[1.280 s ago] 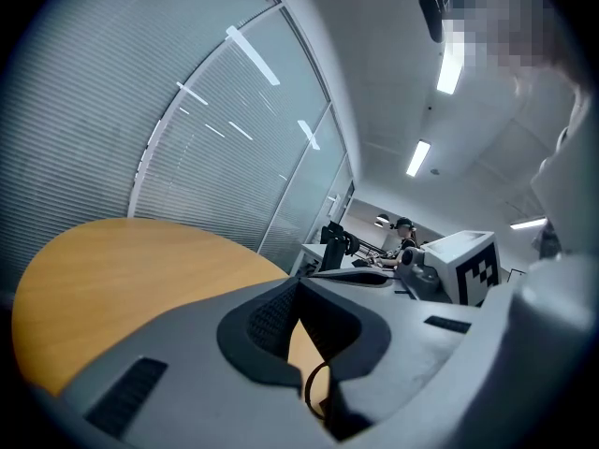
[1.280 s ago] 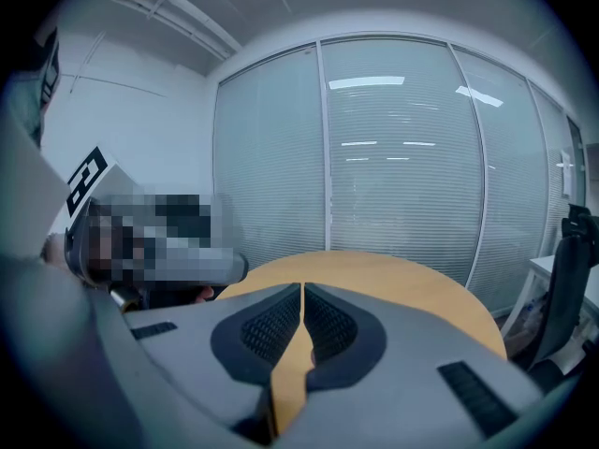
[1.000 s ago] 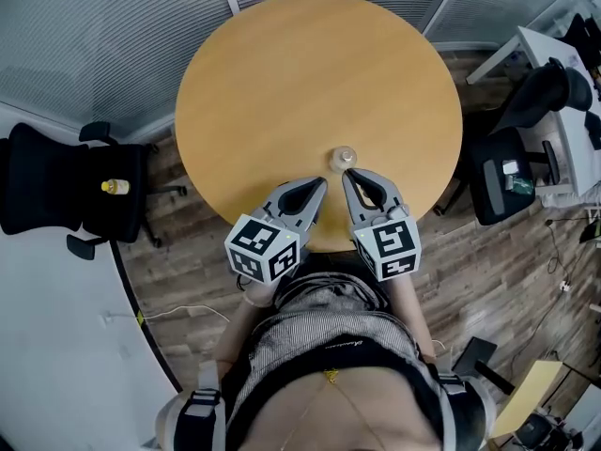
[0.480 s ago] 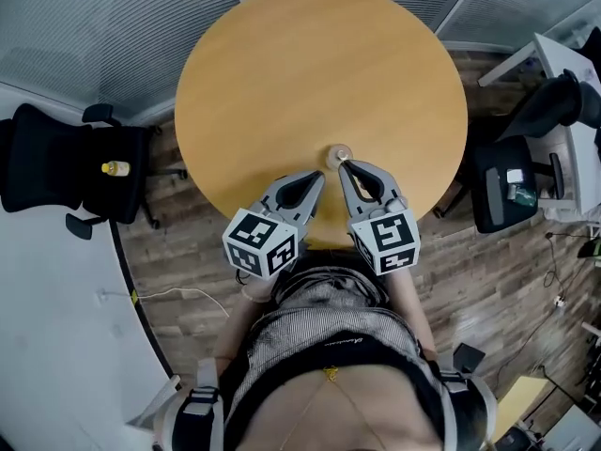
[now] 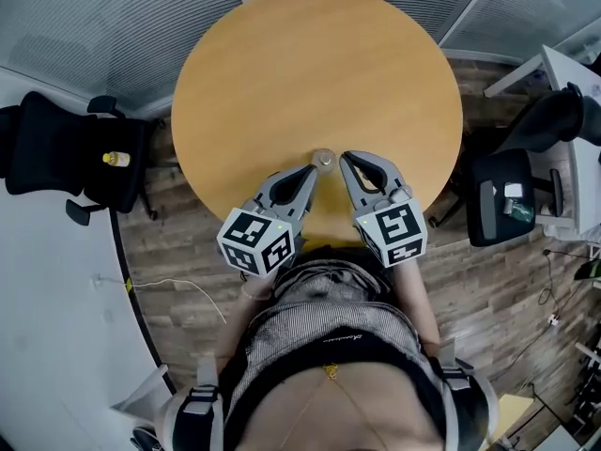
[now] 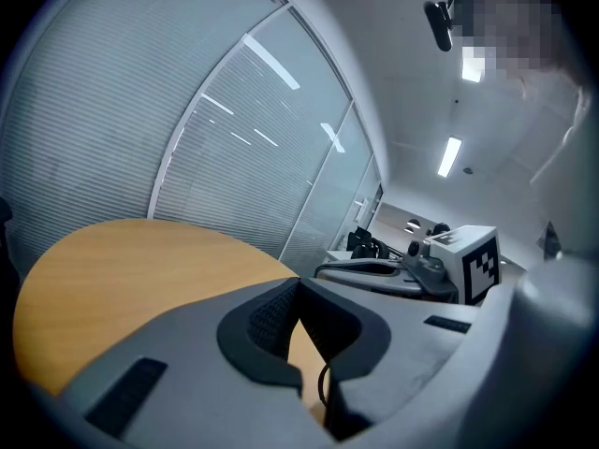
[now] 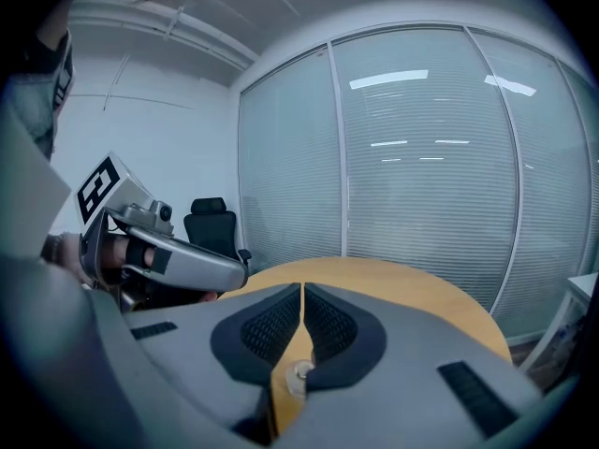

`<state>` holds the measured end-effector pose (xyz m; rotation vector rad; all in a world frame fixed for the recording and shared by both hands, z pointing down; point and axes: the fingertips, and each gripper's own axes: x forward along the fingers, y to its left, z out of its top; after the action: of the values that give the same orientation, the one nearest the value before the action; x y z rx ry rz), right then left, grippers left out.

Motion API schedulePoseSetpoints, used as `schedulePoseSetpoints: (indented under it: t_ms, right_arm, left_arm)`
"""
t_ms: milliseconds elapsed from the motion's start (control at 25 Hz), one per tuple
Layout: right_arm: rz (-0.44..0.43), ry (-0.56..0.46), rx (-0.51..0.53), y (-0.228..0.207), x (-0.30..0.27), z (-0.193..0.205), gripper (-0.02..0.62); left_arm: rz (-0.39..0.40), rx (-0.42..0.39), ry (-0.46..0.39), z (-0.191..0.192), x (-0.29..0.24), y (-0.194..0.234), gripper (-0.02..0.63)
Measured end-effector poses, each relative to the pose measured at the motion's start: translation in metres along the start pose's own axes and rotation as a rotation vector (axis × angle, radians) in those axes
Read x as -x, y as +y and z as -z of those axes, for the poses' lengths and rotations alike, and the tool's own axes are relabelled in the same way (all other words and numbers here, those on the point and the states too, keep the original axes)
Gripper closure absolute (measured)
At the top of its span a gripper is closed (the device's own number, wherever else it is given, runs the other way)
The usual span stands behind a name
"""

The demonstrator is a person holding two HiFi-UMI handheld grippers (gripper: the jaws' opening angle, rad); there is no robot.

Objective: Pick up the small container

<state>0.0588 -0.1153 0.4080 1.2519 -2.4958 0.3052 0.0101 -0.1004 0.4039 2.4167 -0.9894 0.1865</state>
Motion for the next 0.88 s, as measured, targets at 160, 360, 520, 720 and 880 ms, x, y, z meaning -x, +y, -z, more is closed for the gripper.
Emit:
schedulePoseSetpoints:
  t_ms: [160,360,520,720,880]
  right_arm:
    - [-0.024,-0.002,-0.003,-0.003,0.006,0.003,0.569]
    - [-0.063,-0.003,0.019,0.0,0.009,0.002,0.57]
    - [-0.073,-0.003,0.022,0.002,0.012,0.004,0.569]
    - [-0.08,-0.007,0.025,0.006,0.013,0.003,0.569]
    - [-0.08,-0.002,0.02,0.008,0.015,0.007,0.569]
  left_arm:
    - [-0.016,-0.01,-0.022,-0.006,-0.005,-0.007,0.6]
    - [-0.032,-0.014,-0.033,-0.007,-0.007,-0.013,0.6]
    - [-0.042,-0.007,-0.041,-0.005,-0.005,-0.017,0.6]
    - [-0.055,-0.013,-0.057,-0.007,0.0,-0.017,0.6]
    - [-0.064,-0.019,-0.064,-0.007,0.003,-0.017,0.6]
